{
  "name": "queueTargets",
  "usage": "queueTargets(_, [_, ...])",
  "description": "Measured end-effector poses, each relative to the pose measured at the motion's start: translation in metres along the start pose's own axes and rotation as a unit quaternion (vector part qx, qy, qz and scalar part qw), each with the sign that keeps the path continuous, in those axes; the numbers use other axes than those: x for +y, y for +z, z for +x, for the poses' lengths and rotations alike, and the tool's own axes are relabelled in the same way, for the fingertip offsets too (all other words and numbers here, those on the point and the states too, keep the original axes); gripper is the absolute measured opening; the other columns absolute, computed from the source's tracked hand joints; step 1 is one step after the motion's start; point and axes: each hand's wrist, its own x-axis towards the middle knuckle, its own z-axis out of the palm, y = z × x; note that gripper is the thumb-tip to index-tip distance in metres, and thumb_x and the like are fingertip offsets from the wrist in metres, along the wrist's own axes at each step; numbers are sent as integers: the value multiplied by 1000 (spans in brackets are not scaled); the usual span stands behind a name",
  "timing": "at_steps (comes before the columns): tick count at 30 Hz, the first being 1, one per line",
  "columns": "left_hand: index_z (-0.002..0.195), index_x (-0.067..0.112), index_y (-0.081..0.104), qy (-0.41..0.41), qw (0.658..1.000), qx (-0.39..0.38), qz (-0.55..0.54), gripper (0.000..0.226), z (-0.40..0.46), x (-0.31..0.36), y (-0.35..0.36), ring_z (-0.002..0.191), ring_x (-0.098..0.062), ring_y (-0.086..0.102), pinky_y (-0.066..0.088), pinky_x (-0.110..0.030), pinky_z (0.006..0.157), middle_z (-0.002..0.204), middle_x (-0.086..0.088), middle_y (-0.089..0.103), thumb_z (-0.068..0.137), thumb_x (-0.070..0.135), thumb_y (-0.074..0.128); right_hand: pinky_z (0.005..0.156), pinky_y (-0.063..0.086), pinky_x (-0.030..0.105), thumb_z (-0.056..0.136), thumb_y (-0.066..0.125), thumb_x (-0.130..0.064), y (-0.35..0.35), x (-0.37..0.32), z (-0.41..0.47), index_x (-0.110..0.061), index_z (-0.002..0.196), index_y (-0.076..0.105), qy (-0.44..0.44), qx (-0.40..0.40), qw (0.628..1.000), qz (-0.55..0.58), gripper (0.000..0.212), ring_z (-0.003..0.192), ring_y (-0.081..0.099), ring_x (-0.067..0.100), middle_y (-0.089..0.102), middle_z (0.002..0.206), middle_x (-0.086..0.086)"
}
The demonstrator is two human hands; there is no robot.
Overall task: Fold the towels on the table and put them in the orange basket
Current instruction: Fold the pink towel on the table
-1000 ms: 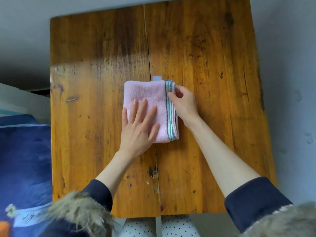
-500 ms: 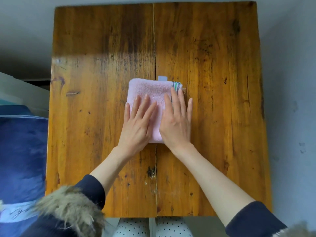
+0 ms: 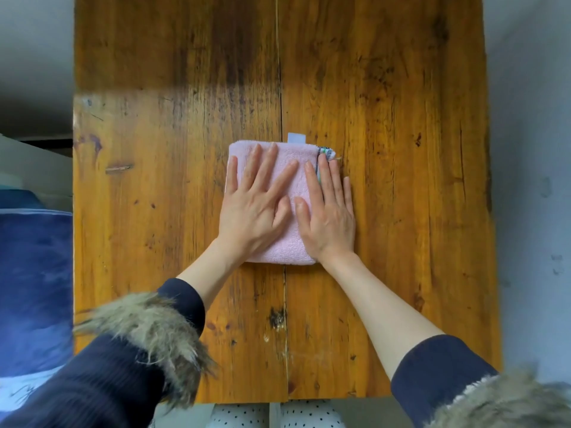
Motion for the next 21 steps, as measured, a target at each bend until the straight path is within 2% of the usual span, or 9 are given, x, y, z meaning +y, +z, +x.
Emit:
queueTargets(5, [148, 26, 18, 4, 1000, -14, 3, 55, -3, 1, -2, 145, -29, 6, 4, -55, 115, 156, -9, 13, 94, 36, 25, 118, 1, 40, 97, 19, -37, -5, -3, -3, -18, 149, 6, 9, -30, 999, -33, 57, 144, -4, 14, 0, 157, 2])
queueTargets(8, [147, 25, 25, -8, 1000, -14, -20, 53, -6, 4, -10, 144, -29, 7, 0, -52, 115, 156, -10, 16, 95, 36, 24, 118, -3, 39, 96, 15, -37, -14, -8, -1, -19, 146, -2, 7, -56, 998, -17, 56, 143, -10, 12, -10, 154, -2])
queueTargets(12, [146, 24, 23, -21, 998, -2, -60, 52, -27, 11, -18, 144, -29, 7, -2, -48, 114, 156, -10, 15, 95, 32, 27, 118, -4, 38, 95, 20, -29, -24, -11, -10, -15, 148, 12, 19, -19, 999, 42, 56, 144, -4, 16, 2, 156, 5])
queueTargets(15, [146, 25, 25, -22, 998, -17, -49, 51, -42, 12, -12, 144, -27, 8, 4, -49, 115, 156, -10, 17, 96, 34, 23, 118, 2, 41, 98, 22, -28, -19, -10, -28, -10, 147, 20, -1, -13, 1000, 27, 53, 145, 4, 21, 12, 156, 11])
queueTargets(18, [146, 24, 28, -22, 999, -25, -26, 51, -43, 12, -5, 144, -27, 12, 10, -51, 115, 155, -9, 20, 97, 36, 22, 117, 6, 43, 100, 10, -35, -11, -6, -36, -10, 148, 19, -12, -49, 999, 5, 55, 145, 5, 18, 11, 156, 7])
queueTargets(21, [148, 24, 24, -21, 998, -51, -23, 53, -41, 13, -5, 144, -27, 8, 7, -52, 115, 156, -9, 16, 97, 36, 21, 118, 4, 44, 99, 15, -33, -11, -5, -32, -12, 148, 13, -8, -70, 998, 3, 54, 145, 1, 15, 5, 156, 3])
